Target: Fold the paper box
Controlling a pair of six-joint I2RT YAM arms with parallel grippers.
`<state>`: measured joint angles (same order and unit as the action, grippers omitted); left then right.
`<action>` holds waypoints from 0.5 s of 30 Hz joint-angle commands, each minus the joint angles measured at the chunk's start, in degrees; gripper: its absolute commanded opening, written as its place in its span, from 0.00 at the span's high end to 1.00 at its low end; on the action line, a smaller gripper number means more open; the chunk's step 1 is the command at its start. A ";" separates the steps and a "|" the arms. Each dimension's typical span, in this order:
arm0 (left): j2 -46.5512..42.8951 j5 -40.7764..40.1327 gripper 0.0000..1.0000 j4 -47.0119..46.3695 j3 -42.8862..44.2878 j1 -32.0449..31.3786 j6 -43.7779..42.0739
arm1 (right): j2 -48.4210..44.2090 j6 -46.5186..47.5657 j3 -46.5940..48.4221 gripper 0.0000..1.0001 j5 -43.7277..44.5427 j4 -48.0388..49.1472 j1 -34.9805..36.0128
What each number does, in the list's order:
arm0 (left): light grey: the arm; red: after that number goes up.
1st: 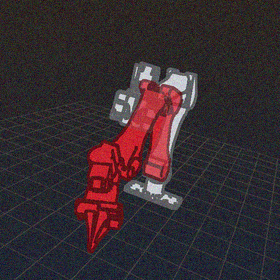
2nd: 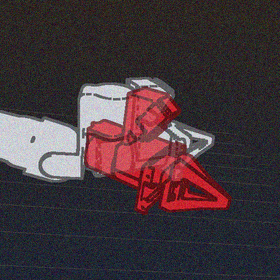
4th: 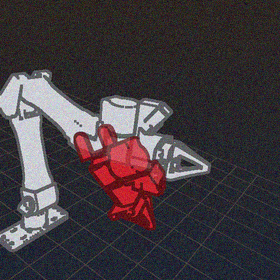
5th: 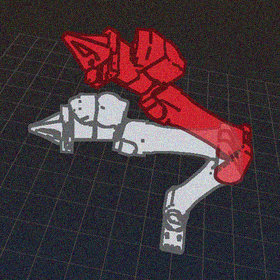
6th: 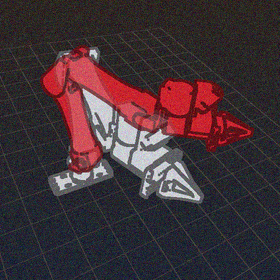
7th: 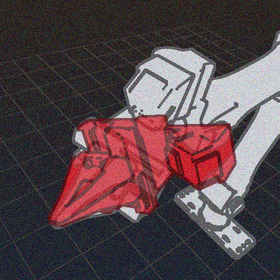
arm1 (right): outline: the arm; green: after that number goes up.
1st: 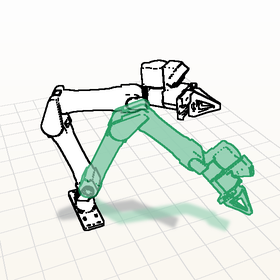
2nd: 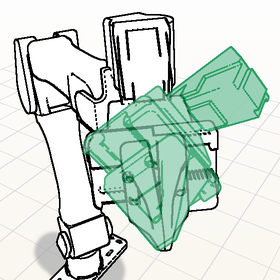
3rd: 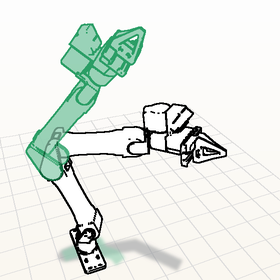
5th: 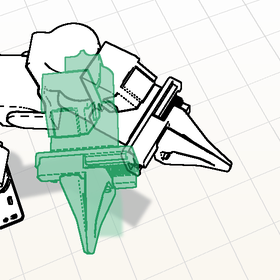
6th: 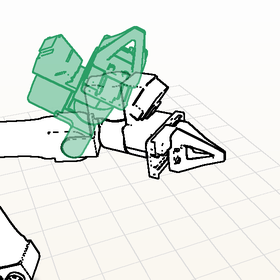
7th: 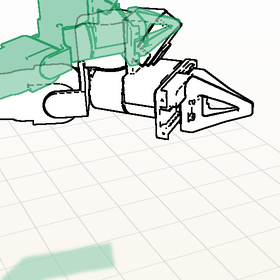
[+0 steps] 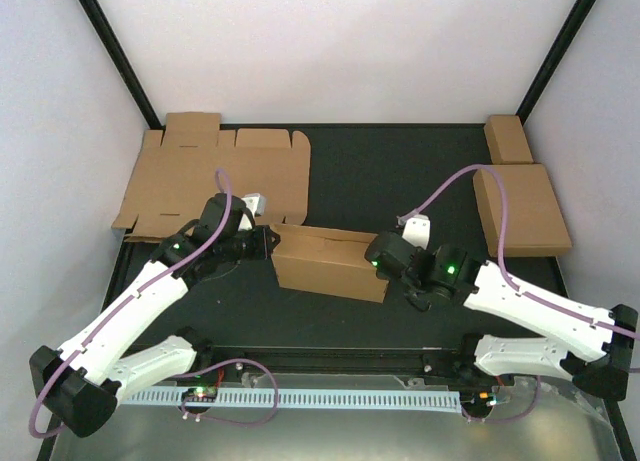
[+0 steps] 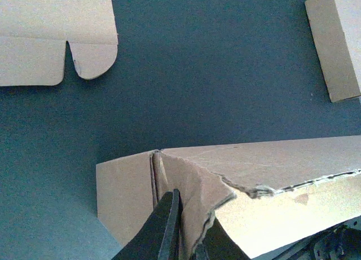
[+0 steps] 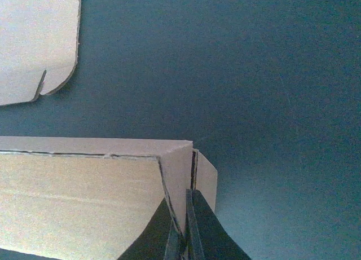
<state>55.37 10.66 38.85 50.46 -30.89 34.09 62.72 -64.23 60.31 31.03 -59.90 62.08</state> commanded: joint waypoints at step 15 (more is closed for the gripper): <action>-0.44 -2.69 0.95 1.12 -2.20 -1.56 0.28 | -1.28 -7.06 -9.64 0.98 -0.30 -0.40 4.62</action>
<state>54.96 9.50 37.85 49.60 -31.83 34.11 60.73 -67.92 54.59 36.32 -55.09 65.95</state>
